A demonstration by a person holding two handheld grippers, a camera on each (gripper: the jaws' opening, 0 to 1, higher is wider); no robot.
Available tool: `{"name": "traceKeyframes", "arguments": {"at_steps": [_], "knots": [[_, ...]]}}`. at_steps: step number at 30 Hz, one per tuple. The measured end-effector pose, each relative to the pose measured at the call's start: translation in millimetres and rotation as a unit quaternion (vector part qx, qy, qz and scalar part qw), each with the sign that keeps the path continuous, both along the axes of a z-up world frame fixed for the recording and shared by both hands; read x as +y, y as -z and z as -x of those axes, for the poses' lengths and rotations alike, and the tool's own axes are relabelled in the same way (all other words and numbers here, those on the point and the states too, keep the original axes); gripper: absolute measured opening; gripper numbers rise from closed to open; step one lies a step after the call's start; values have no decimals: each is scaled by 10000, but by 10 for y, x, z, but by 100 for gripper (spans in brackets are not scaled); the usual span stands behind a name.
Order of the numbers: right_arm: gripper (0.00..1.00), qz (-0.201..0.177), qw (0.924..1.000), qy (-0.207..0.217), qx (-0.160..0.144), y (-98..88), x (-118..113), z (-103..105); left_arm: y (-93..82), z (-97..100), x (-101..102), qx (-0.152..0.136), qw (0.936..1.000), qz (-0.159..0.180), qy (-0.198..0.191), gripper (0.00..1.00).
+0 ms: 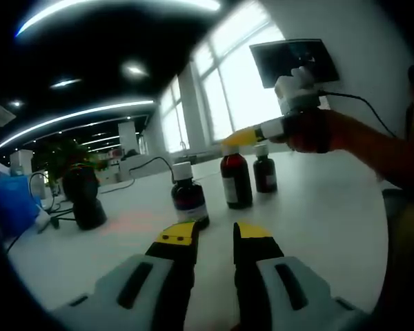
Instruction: Rotate the medicine bottle to make it face forward pick up the medicine bottle inspect the drug traceability code place the medicine on the table
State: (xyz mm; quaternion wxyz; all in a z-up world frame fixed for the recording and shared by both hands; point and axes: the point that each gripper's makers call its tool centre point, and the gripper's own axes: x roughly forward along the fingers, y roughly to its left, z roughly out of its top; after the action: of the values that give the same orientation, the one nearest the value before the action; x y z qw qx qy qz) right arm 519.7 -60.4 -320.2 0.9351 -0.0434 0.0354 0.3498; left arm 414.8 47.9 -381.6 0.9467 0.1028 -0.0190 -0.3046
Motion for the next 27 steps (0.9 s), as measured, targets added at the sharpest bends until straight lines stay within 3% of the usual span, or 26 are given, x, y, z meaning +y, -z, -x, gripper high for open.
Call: {"name": "traceKeyframes", "arguments": {"at_steps": [11, 27], "knots": [[17, 259, 9993, 108, -232, 17, 28, 32, -1, 4, -2, -2, 10000, -6, 1, 13], [17, 371, 9955, 804, -347, 11, 19, 64, 1, 3, -3, 0, 10000, -7, 1, 13]]}}
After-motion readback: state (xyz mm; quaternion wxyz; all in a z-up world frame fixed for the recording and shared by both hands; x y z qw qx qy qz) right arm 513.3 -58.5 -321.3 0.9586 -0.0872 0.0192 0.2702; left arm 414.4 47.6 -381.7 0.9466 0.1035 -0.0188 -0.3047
